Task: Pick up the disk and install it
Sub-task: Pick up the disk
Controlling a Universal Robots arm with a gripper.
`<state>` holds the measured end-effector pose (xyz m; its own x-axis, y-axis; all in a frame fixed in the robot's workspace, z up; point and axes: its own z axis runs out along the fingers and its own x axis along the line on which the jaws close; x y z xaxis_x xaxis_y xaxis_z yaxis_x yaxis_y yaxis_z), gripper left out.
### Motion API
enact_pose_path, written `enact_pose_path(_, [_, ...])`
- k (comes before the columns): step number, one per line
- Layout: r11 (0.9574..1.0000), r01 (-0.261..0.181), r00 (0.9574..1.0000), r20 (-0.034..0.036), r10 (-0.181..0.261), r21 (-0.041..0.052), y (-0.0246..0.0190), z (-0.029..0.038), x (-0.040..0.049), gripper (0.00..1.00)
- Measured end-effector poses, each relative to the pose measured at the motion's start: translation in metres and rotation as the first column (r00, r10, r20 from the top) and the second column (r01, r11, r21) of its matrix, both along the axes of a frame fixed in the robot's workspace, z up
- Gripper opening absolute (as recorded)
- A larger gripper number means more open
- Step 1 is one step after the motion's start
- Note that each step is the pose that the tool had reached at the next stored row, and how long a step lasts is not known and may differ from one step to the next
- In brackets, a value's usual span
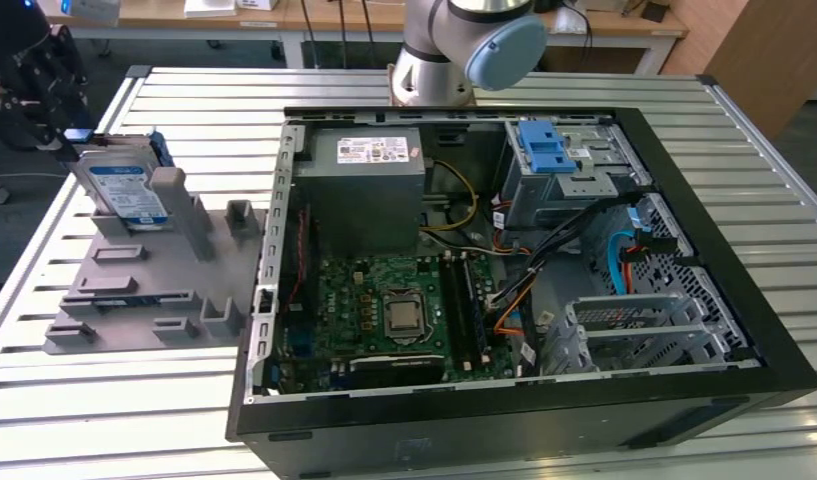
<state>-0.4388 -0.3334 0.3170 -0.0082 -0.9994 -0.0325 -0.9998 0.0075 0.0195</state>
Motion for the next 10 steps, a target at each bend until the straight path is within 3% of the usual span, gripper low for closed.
enact_pose_path(10, [1.0000, 0.000, 1.0000, -0.0001, 0.000, 0.0000, 0.0000, -0.0035, -0.0007, 0.59])
